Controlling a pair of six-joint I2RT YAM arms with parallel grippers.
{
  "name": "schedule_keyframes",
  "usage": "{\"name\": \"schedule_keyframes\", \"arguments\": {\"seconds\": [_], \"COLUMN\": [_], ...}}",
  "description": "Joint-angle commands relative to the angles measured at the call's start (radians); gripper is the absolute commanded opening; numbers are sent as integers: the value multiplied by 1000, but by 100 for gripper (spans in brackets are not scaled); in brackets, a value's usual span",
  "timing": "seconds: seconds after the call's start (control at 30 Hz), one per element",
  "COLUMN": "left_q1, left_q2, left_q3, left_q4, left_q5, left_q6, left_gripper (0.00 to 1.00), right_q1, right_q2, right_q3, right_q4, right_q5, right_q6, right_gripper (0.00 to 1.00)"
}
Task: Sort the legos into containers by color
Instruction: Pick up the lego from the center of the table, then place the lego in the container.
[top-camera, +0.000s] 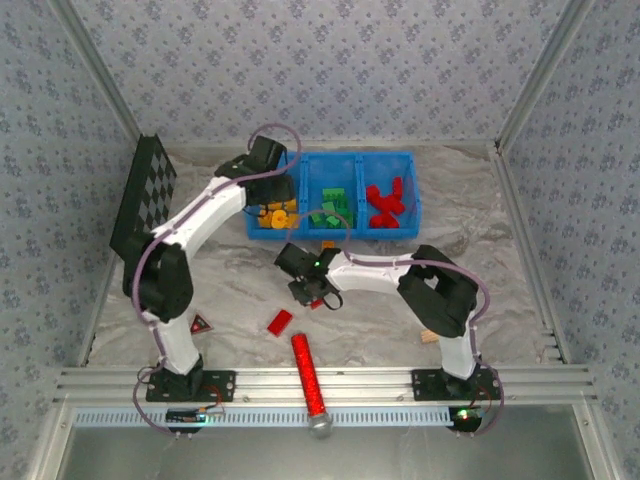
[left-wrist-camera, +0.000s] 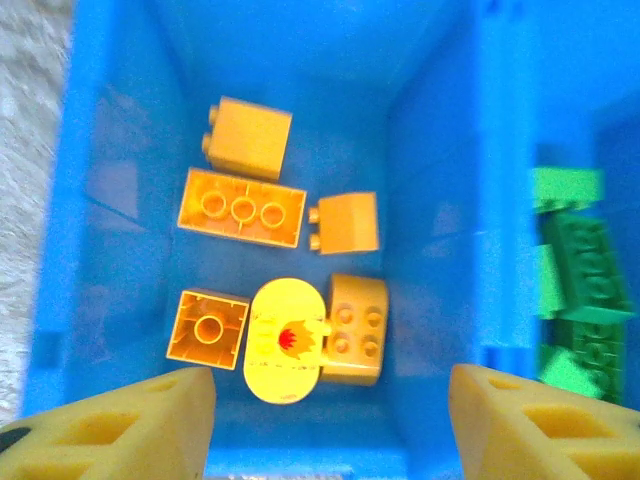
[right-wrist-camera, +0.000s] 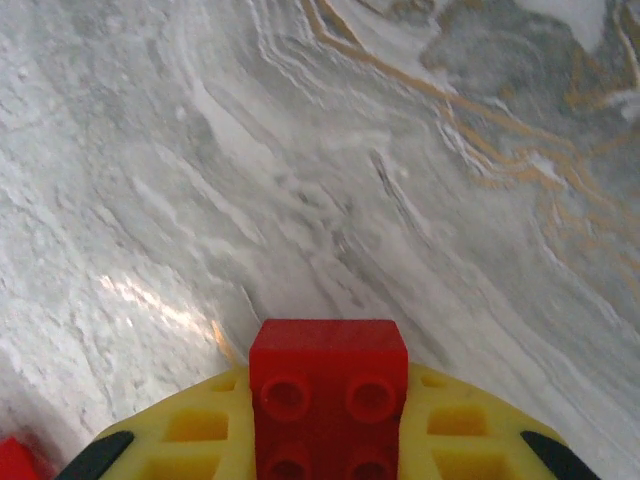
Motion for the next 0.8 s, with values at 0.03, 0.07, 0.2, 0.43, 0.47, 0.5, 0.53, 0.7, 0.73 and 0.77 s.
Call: {"name": "schedule_keyframes", "arguments": {"seconds": [0.03,0.07,0.2,0.43,0.47,0.5,0.53,0.7,0.73,0.77], "left_q1": [-4,-5,-11,-32,-35,-42,-49,-144,-163,-185], "left_q2": [-111,-126,-160,-243,-261,-285,-310,-349,-335,-320], "left_q3": [-29,-43,-83,-212,-235,-265,-296,-339,-328,-320], "left_q4": [-29,-27,-29,-13,0,20,40,46,27,15], "left_q5": [2,1,-6,5,27,48,62,-6,-24,-33], "left_q6": [37,44,65,103,112,114,105,66,62,61], "left_gripper": [65,65,66,70,70,71,72,76,79,81], "right_q1": [-23,-32,-89,-326,-364,-400,-434,-565,-584,-603], "right_q2": [-116,-149,-294,-518,-531,-538,-543,-513,-502,-489], "right_q3": [-77,-101,-161,-232,-233,-226,-215,-150,-135,-120], "right_q4": [-87,-98,-170,-170,-161,-151,-142,-53,-43,-27], "right_q5": [16,22,49,55,63,75,84,79,75,68], "right_q6": [-14,-16,-32,-124,-142,-164,-186,-273,-286,-300], "right_gripper": [20,20,20,20,20,20,20,20,20,20]}}
